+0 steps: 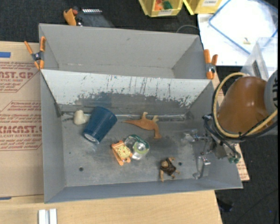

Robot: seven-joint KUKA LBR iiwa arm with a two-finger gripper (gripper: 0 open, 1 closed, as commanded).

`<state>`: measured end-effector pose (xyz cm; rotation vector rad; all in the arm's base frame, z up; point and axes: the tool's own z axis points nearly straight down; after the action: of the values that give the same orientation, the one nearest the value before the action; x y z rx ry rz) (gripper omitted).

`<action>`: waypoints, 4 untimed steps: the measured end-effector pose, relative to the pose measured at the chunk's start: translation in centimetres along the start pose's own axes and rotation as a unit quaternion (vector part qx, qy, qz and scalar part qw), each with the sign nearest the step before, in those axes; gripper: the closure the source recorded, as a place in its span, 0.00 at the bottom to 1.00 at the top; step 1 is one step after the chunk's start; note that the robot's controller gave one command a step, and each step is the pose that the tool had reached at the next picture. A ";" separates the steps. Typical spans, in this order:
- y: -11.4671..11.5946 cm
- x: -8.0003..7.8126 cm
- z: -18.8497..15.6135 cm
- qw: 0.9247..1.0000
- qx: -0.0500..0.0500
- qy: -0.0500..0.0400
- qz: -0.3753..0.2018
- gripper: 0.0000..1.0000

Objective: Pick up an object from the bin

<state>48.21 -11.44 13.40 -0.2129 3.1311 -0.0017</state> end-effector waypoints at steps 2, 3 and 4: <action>6.6 -0.9 3.3 0.992 0.000 0.000 -0.127 0.00; 5.7 -1.2 6.1 0.968 0.006 -0.013 -0.249 0.00; 5.8 -1.1 6.4 0.879 0.002 -0.005 -0.476 1.00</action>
Offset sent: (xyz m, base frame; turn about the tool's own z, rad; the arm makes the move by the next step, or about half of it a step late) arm -0.0002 0.0674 -0.0340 -0.2680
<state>48.53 -5.58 6.95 -1.6732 2.6445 -0.0087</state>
